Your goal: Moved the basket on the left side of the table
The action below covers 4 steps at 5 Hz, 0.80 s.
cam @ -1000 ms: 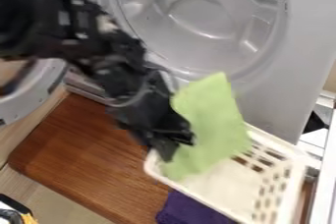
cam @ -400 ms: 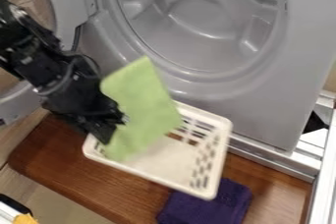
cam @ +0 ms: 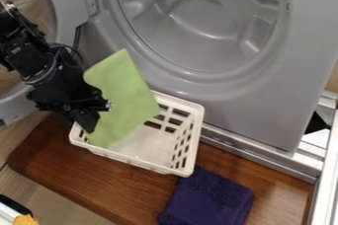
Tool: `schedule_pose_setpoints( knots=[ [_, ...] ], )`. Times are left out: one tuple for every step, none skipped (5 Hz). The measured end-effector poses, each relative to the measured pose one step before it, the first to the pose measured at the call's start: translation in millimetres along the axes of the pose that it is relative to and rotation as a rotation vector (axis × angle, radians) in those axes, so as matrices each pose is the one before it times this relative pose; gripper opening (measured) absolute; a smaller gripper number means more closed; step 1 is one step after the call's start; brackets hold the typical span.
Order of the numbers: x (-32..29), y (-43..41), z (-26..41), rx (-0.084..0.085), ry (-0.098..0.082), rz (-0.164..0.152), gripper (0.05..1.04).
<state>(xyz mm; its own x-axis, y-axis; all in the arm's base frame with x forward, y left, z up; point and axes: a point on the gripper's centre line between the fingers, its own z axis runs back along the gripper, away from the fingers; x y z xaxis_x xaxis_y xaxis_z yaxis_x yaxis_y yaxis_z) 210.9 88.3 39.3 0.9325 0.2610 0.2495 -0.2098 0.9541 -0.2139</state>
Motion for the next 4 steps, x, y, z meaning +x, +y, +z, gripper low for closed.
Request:
schedule_pose_setpoints(
  knots=[
    [5.18, 8.09, -9.52, 0.0283, 0.0302, -0.0095, 0.13],
    [-1.06, 7.28, -10.25, 0.0338, 0.0483, -0.0311, 0.13],
    [-1.81, 6.49, -9.06, 0.005, 0.0116, 0.0183, 0.13],
    [0.76, -0.36, -4.4, 0.008, -0.0465, 0.0557, 0.174]
  ],
)
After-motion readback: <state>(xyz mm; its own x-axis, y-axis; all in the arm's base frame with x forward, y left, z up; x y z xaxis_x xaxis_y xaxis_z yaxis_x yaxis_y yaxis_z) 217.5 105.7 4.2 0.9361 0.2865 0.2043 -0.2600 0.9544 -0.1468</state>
